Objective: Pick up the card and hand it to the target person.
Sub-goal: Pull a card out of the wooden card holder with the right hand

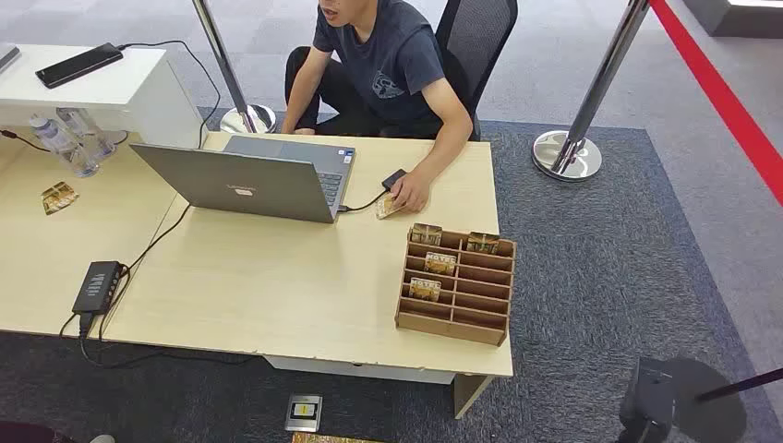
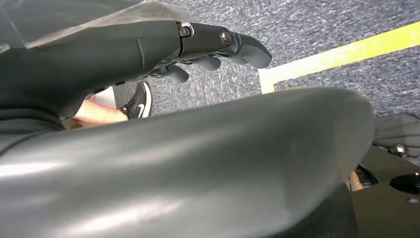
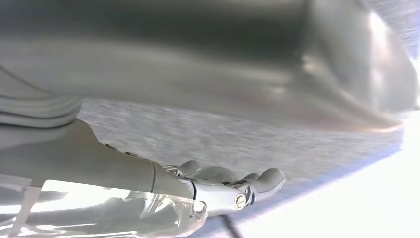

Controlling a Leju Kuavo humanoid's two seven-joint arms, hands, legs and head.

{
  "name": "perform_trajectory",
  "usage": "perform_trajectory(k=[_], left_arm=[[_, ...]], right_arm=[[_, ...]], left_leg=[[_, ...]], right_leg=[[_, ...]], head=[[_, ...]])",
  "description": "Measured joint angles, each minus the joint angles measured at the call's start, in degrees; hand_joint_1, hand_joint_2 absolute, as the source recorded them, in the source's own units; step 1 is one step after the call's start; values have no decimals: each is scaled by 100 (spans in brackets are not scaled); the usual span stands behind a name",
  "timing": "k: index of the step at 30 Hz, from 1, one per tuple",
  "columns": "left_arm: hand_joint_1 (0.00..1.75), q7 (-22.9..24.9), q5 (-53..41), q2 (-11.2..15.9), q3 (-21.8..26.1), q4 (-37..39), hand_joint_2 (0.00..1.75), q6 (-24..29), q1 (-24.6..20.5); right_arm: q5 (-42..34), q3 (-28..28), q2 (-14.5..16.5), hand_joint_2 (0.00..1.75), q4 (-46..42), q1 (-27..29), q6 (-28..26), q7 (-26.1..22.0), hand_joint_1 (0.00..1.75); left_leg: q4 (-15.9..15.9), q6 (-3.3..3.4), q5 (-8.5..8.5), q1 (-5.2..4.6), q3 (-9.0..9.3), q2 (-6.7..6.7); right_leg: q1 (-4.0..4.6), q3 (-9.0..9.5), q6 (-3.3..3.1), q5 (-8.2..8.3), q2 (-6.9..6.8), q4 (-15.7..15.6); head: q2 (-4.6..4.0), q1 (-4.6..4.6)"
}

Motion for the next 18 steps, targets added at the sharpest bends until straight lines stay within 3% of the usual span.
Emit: perform_trajectory(k=[8,15,18], left_arm=[[0,-57,-106,2,0,11,0,-65,-22],[0,-68,-156,9,0,20,0,-86,-48],[0,-65,-158,9,4,25,0,-87,-48]], right_arm=[[437,987,36,0,-932,-410,1,49,0],[808,2180,43,0,-1194,-1212,61,167,0],[896,2642,67,131,-1143,-1595,90,231,0]], left_leg=[[0,1,3,0,2,2],[0,-1,7,0,2,2],[0,-2,8,1,0,1]], right_leg=[[0,3,-1,2,0,3],[1,2,-2,5,0,5],[1,1,-2,5,0,7]], head=[[0,0],[0,-1],[0,0]])
